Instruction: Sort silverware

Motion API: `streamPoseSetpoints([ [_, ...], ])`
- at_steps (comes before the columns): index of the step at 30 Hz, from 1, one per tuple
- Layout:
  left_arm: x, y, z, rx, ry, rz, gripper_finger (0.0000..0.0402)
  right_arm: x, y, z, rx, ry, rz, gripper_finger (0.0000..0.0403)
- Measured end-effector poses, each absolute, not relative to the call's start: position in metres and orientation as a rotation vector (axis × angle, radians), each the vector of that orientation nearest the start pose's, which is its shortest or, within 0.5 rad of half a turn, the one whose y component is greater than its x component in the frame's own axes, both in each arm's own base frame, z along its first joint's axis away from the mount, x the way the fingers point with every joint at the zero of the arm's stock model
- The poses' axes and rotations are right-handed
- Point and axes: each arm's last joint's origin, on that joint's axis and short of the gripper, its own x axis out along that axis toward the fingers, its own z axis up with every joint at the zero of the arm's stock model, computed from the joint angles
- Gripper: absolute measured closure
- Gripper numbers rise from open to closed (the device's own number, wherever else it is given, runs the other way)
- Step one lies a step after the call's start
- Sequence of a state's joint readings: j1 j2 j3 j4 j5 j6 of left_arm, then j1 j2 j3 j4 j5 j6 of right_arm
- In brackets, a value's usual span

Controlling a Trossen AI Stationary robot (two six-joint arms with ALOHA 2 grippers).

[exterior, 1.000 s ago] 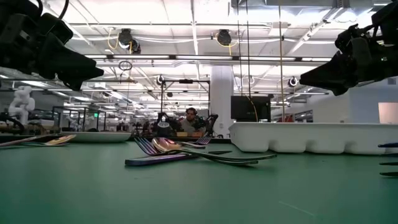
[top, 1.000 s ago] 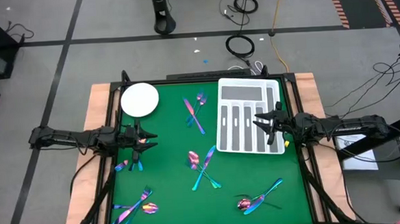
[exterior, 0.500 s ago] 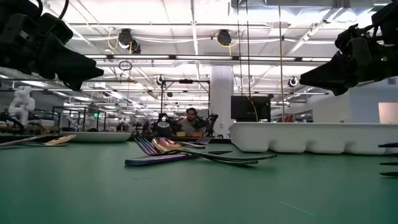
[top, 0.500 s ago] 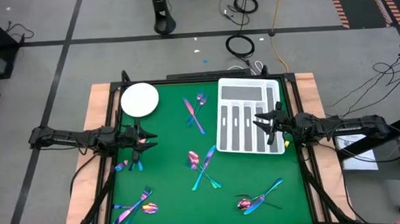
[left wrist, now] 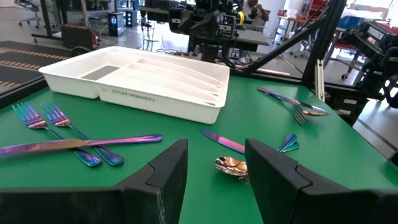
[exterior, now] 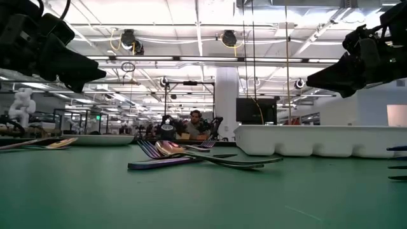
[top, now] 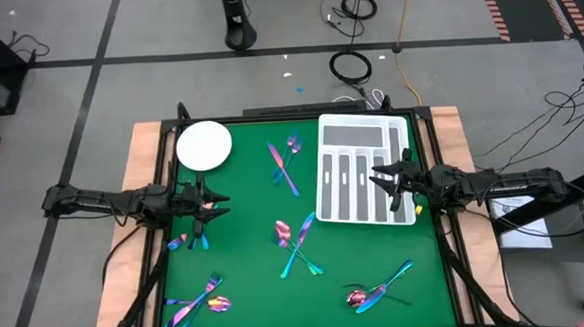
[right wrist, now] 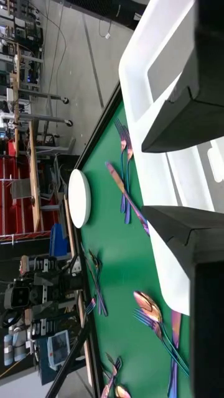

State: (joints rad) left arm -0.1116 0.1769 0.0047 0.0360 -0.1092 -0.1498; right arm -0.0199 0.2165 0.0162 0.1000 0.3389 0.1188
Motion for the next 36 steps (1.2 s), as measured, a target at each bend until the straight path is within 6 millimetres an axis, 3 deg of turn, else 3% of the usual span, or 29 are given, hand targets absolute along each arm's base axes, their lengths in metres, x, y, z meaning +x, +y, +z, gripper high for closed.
streamPoseSetpoints([
  [15,0.1071,-0.0088,0.1539,-0.135,0.135,0.008,0.0240,0.1086,-0.0118,0.1607,0.101,0.078,-0.364,0.0266],
  [21,0.1071,-0.0088,0.1539,-0.135,0.136,0.008,0.0240,0.1086,-0.0117,0.1605,-0.048,0.108,-0.354,0.0266],
  [25,0.1071,-0.0088,0.1540,-0.132,0.135,0.007,0.0240,0.1085,-0.0117,0.1602,0.017,0.099,-0.357,0.0266],
  [30,0.1074,-0.0087,0.1577,0.019,0.104,0.004,0.0240,0.1085,-0.0119,0.1609,0.043,0.086,-0.365,0.0266],
  [36,0.1073,-0.0087,0.1574,0.020,0.109,0.003,0.0240,0.1089,-0.0118,0.1649,0.051,0.045,-0.360,0.0266],
])
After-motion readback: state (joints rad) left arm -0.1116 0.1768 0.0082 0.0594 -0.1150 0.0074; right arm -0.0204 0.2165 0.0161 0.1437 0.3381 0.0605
